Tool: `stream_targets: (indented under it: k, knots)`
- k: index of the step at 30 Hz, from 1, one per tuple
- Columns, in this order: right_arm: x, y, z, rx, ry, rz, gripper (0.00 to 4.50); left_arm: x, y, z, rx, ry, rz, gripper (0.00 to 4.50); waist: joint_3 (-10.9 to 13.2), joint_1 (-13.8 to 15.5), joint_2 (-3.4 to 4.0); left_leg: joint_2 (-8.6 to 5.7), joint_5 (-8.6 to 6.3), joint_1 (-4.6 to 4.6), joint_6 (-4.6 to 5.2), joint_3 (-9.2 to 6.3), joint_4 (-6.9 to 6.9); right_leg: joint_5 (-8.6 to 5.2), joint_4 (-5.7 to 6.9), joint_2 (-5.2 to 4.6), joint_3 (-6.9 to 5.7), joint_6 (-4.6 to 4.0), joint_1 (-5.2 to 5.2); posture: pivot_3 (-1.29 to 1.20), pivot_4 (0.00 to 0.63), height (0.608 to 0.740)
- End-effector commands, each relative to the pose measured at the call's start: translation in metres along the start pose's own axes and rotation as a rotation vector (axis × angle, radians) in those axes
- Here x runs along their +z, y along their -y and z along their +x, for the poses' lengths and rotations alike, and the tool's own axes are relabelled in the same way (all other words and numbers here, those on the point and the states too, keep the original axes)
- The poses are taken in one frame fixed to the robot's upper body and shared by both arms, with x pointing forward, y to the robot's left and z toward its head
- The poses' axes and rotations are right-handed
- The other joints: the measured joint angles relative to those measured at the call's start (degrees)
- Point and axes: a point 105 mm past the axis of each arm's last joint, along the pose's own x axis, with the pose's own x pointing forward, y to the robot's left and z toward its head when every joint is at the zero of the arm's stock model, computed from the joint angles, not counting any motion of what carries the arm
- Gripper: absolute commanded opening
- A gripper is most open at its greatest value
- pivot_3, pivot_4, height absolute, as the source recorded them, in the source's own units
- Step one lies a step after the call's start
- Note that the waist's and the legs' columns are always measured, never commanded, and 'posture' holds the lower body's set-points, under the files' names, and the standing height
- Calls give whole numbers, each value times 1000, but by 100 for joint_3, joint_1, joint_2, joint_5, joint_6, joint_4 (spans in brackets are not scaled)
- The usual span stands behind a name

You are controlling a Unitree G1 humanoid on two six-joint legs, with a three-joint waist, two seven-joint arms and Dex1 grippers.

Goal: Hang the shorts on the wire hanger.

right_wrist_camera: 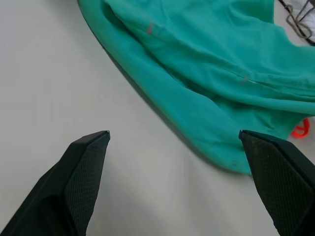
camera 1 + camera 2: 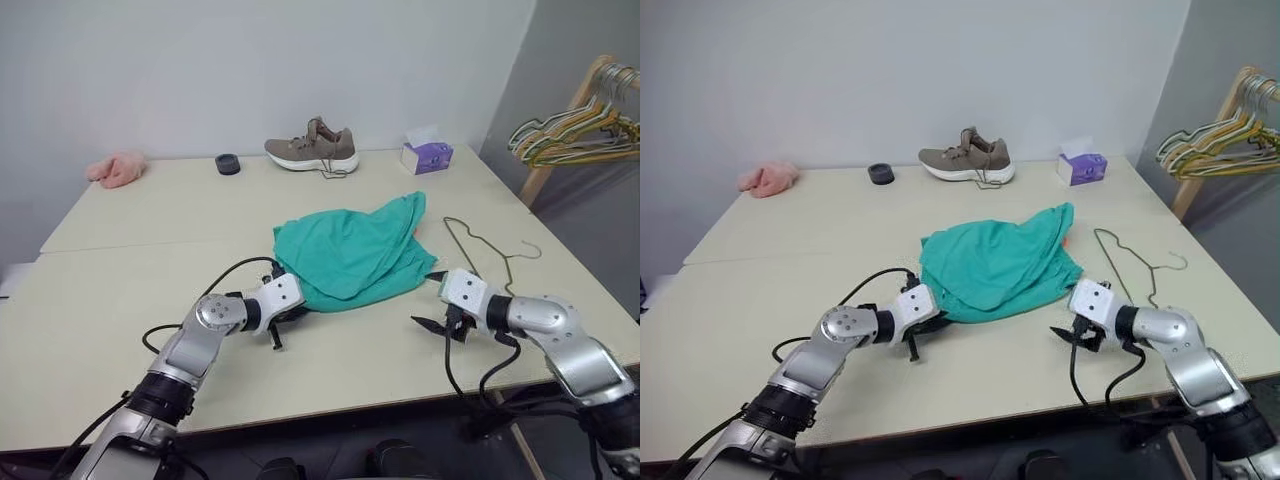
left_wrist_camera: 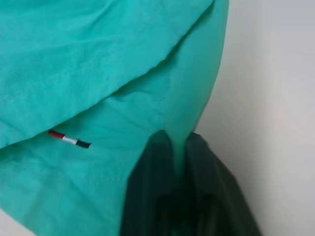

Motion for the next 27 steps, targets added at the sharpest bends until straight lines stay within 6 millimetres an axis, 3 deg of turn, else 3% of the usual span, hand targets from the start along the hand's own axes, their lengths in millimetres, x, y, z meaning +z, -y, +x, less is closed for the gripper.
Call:
stream_targets:
  k: [1,8,12,18,22,24,27]
  knots:
    - [-2,13,13,-30,-24,-134,4500,27,-30,-13,95,103,-46,30,2,5,-3,0,0,-1,0,1,0,1,0,0,1,1,-2,-117,0,740]
    - [-5,21,49,-12,-55,-214,4500,60,-52,-23,142,220,-95,30,1,-8,-5,-1,0,-4,0,-1,0,1,0,-1,4,1,-2,-105,0,740]
    - [0,40,62,-91,-58,-199,3585,63,-53,-29,136,232,-102,0,0,-47,-7,-1,0,-2,0,-1,2,3,2,-1,8,-1,-1,-100,0,740]
    - [8,64,58,-142,-45,-188,1393,56,-59,-41,165,224,-120,0,0,-106,-6,0,0,-5,0,-4,2,18,3,-4,6,-28,-4,-95,0,740]
    - [24,90,51,-202,-5,-191,21,50,-69,-44,182,199,-113,0,1,-134,-5,-3,0,-5,0,-4,2,18,4,-7,5,-28,-3,-95,0,740]
    - [39,108,47,-214,20,-200,21,52,-78,-43,187,183,-80,0,1,-143,-5,-4,0,-5,0,-4,4,19,5,-6,5,-26,-3,-94,0,740]
    - [66,142,42,-215,35,-214,21,68,-116,-40,270,180,-17,0,26,-152,-5,-8,3,-4,2,-6,10,25,9,-3,0,-19,-5,-91,0,740]
